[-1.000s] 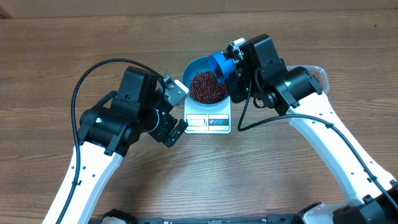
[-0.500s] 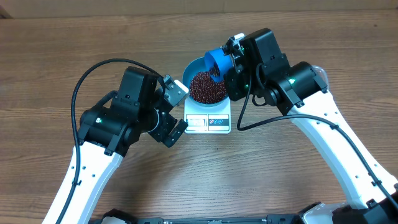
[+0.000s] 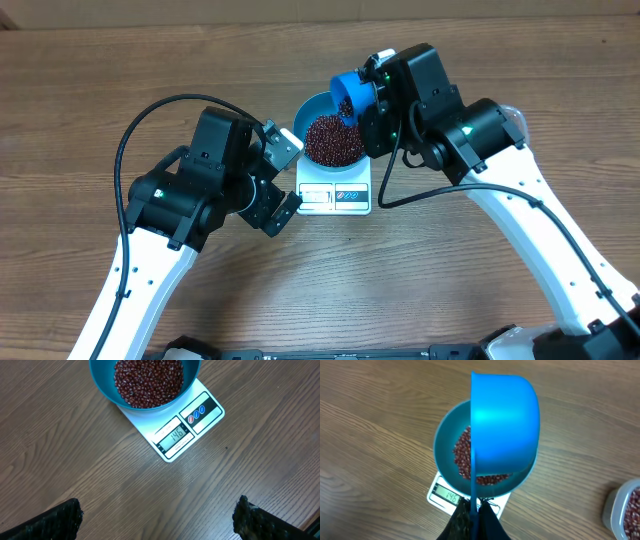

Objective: Scoop item into bowl and weigh 150g on scale
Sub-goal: 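Tilt the scoop slightly to trickle beans into the bowl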

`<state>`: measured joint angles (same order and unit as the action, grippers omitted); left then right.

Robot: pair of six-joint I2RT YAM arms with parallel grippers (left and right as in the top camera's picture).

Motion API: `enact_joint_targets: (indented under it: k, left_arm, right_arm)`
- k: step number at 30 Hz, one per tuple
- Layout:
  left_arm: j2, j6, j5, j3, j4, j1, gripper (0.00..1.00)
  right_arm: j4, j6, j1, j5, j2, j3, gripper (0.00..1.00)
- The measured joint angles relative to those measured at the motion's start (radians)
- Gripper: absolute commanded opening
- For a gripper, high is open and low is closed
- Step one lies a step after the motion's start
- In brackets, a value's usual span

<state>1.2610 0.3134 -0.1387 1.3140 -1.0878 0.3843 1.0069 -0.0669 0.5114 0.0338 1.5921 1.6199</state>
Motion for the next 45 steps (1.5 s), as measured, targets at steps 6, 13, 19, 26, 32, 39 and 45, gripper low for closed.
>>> enact_joint_targets:
  k: [6, 13, 19, 26, 32, 39, 45]
  left_arm:
    - [0.000, 0.000, 0.000, 0.000, 0.000, 0.000, 1.00]
    - [0.000, 0.000, 0.000, 0.000, 0.000, 0.000, 0.99]
    - [0.000, 0.000, 0.000, 0.000, 0.000, 0.000, 0.99]
    - [0.000, 0.000, 0.000, 0.000, 0.000, 0.000, 1.00]
    - [0.000, 0.000, 0.000, 0.000, 0.000, 0.000, 1.00]
    - [0.000, 0.000, 0.000, 0.000, 0.000, 0.000, 1.00]
    - [0.000, 0.000, 0.000, 0.000, 0.000, 0.000, 0.99]
  right_arm:
    - [0.007, 0.000, 0.012, -0.009, 0.025, 0.015, 0.04]
    - [0.030, -0.005, 0.020, -0.026, 0.031, 0.029, 0.04]
    - [0.059, -0.008, 0.023, -0.043, 0.040, 0.037, 0.04]
    - [0.060, -0.008, 0.040, -0.063, 0.044, 0.053, 0.04]
    - [0.080, -0.008, 0.040, -0.074, 0.049, 0.057, 0.04]
    - [0.093, -0.013, 0.040, -0.078, 0.050, 0.072, 0.04]
    - [0.105, -0.026, 0.040, -0.078, 0.051, 0.085, 0.04]
